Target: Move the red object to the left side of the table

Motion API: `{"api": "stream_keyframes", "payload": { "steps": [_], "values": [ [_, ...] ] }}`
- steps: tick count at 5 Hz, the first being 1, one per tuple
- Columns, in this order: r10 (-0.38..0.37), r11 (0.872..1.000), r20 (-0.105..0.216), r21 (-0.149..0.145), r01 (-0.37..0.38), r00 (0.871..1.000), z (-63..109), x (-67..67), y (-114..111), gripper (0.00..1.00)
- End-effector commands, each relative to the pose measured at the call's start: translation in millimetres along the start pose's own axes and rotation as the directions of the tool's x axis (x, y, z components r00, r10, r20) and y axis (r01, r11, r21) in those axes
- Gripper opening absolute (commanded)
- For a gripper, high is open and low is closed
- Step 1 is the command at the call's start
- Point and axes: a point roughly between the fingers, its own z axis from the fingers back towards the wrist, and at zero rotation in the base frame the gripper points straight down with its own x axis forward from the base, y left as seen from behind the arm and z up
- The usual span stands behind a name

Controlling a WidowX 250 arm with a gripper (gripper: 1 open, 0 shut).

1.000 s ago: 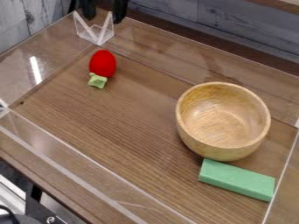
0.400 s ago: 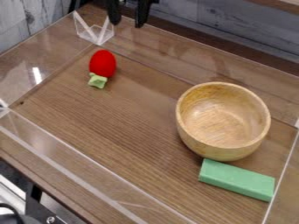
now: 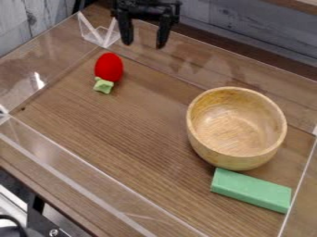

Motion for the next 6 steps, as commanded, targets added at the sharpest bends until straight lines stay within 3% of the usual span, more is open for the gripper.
{"api": "stream_keyframes", "payload": {
  "steps": [1,3,4,6],
  "values": [
    [-0.075,0.997,0.04,0.012,0.075,0.996,-1.6,2.8,-13,1.0],
    [-0.016,1.0,0.03,-0.018,0.016,0.999,38.4,0.9,-1,1.0],
    [-0.03,1.0,0.016,-0.008,0.03,0.999,46.0,-8.7,3,1.0],
    [0.044,0.999,-0.021,-0.016,-0.044,0.999,49.6,-34.4,-7,1.0]
  ]
}}
